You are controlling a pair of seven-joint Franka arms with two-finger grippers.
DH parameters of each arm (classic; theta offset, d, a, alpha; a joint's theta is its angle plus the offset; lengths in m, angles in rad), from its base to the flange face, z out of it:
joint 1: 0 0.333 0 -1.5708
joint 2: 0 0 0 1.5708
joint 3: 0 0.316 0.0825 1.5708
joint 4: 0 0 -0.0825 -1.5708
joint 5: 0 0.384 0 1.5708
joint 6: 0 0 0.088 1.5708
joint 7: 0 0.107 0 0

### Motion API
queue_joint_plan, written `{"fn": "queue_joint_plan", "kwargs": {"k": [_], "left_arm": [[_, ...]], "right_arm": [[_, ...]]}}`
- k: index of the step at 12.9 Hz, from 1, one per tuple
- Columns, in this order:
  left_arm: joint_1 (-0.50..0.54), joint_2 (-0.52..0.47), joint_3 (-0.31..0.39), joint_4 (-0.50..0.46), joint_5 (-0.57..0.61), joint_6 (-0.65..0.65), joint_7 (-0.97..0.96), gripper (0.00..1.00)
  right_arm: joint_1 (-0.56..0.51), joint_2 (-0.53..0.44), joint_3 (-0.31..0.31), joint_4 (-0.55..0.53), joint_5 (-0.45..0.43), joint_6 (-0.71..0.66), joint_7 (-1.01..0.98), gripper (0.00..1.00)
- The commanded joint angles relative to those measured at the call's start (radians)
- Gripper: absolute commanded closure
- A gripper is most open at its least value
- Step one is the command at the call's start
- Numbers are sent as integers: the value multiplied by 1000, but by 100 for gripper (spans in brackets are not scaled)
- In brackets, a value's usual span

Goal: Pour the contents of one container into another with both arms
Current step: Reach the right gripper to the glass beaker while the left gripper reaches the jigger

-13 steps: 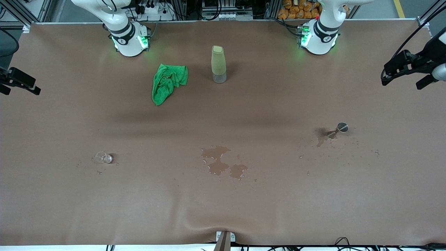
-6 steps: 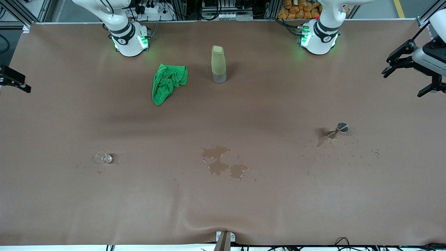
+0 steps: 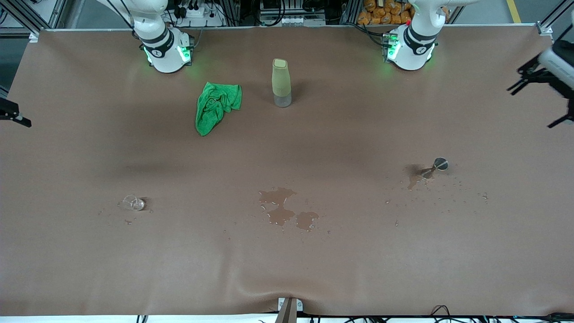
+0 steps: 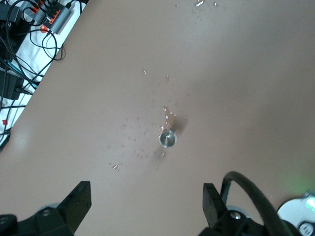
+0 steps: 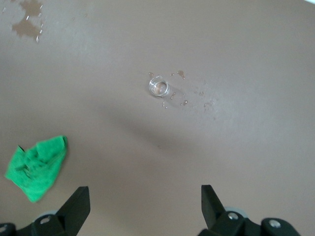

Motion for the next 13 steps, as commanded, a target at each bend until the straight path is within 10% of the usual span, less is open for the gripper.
{"fn": "queue_joint_plan", "kwargs": {"k": [1,13], "left_arm": [[72,-13,-8,-12,4,-12,94,0],[352,18,-6,-94,-202,5,413,0]], "right_arm": [[-45,33,16,4,99,-2,-177,0],[-205,388,16,4,563,-48,-1155,0]]}}
